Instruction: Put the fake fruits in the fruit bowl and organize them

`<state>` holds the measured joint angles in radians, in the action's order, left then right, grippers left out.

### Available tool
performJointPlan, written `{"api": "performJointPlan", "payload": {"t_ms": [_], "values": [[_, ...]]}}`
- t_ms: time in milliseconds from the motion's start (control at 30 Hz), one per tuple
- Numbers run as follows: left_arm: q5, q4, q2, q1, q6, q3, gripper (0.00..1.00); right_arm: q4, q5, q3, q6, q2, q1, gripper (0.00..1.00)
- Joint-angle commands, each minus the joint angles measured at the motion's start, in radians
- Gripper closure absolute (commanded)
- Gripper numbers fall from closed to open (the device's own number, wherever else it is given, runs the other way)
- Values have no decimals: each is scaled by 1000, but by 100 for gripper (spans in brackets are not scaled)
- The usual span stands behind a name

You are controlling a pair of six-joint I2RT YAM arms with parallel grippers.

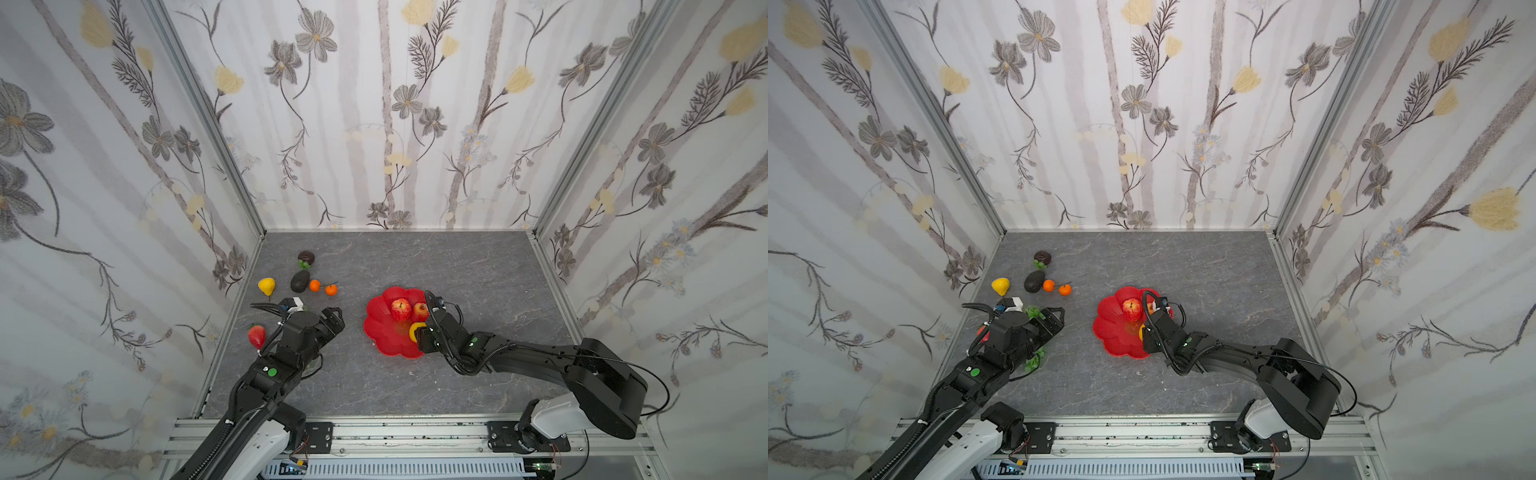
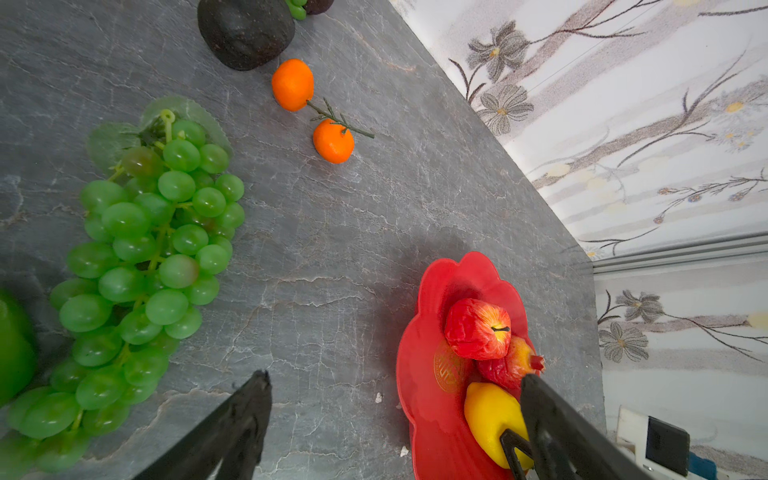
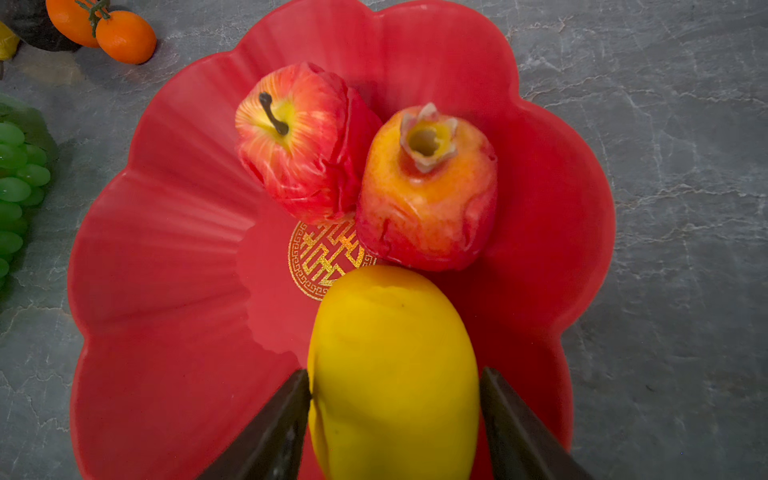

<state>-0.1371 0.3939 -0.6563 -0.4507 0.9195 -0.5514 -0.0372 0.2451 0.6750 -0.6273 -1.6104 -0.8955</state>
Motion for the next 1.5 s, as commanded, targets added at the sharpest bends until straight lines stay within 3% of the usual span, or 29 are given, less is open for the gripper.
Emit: {"api": "performJointPlan", "payload": {"t_ms": [0,567,800,1033,1300,1467], "values": [[-10,6,-2,4,-2,0,6,5,30,1,-5,6,0,34],[-2,71,-63,37,-70,-72,6,57,45,0,32,127,1,24],[24,161,-152,103,-249,-216,6,36,98,-74,200,364,3,21],[35,269,-431,208,-391,-451,6,-13,195,-200,305,600,22,18],[71,311,-778,333,-530,-692,9,-172,184,-382,283,703,41,16],[59,486,-998,401,-658,-949,14,-206,205,-431,278,778,42,16]]}}
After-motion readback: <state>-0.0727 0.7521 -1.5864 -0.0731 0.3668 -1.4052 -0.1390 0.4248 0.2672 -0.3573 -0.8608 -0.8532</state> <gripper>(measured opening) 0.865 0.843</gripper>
